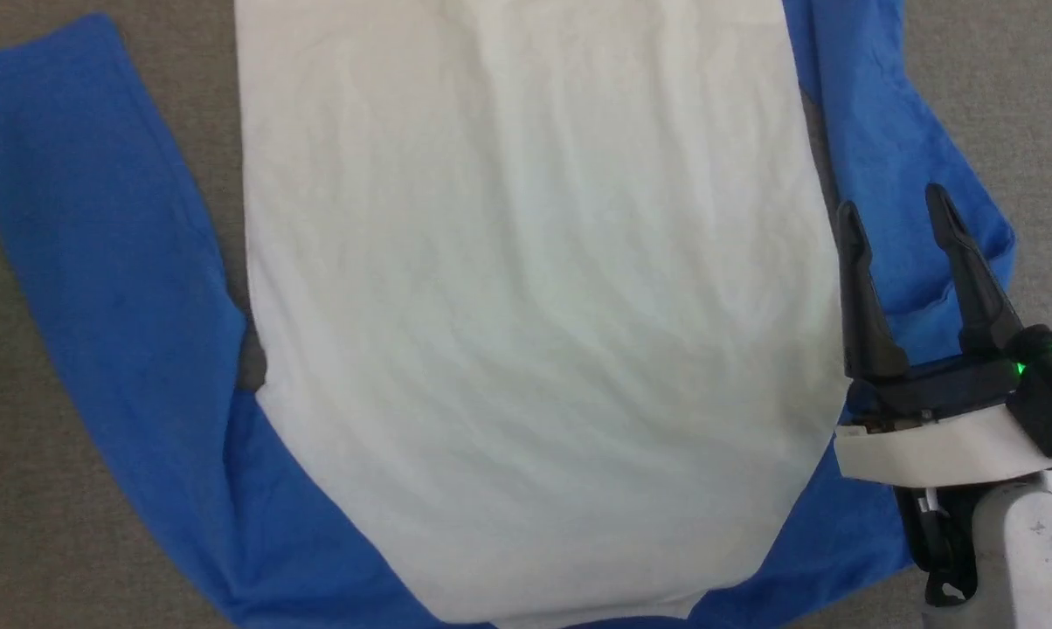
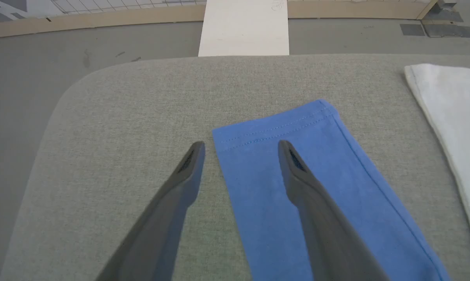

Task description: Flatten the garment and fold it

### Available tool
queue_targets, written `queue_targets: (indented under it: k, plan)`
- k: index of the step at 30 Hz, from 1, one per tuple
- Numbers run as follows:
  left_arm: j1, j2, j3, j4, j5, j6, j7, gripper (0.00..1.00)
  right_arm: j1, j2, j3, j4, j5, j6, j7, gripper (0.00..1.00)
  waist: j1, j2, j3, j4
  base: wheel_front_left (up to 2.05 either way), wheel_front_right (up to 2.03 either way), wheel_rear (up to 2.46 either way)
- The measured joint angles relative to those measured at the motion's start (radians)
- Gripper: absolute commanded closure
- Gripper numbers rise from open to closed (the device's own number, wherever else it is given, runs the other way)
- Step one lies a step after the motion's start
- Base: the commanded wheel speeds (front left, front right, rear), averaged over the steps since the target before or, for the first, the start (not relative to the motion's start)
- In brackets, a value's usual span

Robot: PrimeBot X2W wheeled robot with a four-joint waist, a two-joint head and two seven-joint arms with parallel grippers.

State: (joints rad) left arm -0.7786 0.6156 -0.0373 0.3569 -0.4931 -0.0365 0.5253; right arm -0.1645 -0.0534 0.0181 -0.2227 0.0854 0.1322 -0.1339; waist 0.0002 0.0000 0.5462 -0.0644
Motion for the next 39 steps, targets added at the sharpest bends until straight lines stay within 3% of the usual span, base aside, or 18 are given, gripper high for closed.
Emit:
queue_targets:
  k: [6,13,14,15,16,19,22,32,39]
  plan:
    - [-0.005,0.056,0.03,-0.025,-0.024,0.076,0.151,0.0,-0.019,0.001,0.028,0.026,0.012,0.0,-0.026,0.0,0.0,0.0,0.08,-0.05,0.0,0.0,0.0]
    - [0.027,0.097,0.09,-0.098,-0.032,0.179,0.252,0.0,-0.025,0.001,0.039,0.055,0.025,0.0,-0.037,0.0,0.0,0.0001,0.137,-0.102,0.0,0.0,0.0]
    - [0.034,0.107,0.097,-0.112,-0.039,0.187,0.275,0.6,-0.025,0.001,0.039,0.058,0.027,0.0,-0.04,0.0,0.0,0.0001,0.141,-0.108,0.0,0.0,0.0]
    - [0.04,0.113,0.105,-0.126,-0.047,0.195,0.297,0.87,-0.026,0.001,0.037,0.061,0.031,0.0,-0.042,0.0,-0.0001,0.0001,0.144,-0.114,0.0,0.0,0.0]
    - [0.046,0.116,0.109,-0.137,-0.053,0.196,0.312,1.0,-0.026,0.001,0.035,0.064,0.031,0.0,-0.043,0.0,-0.0001,0.0001,0.145,-0.117,0.0,0.0,0.0]
    - [0.076,0.116,0.123,-0.168,-0.068,0.196,0.314,1.0,-0.026,0.001,0.025,0.072,0.031,0.0,-0.043,0.0,-0.0001,0.0001,0.138,-0.119,0.0,0.0,0.0]
    - [0.111,0.107,0.125,-0.179,-0.066,0.194,0.25,1.0,-0.026,0.001,0.021,0.08,0.03,0.0,-0.042,0.0,0.0,0.0001,0.12,-0.115,0.0,0.0,0.0]
    - [0.285,0.05,0.185,-0.2,-0.026,0.177,-0.102,1.0,0.023,0.002,-0.033,0.096,0.027,0.0,-0.021,0.0,-0.0001,0.0001,-0.029,-0.08,0.0,0.0,0.0]
    - [0.414,0.046,0.242,-0.251,-0.049,0.15,-0.168,1.0,0.108,0.002,-0.07,0.07,0.027,0.0,0.021,0.0,-0.0002,0.0,-0.157,-0.036,0.0,0.0,0.0]
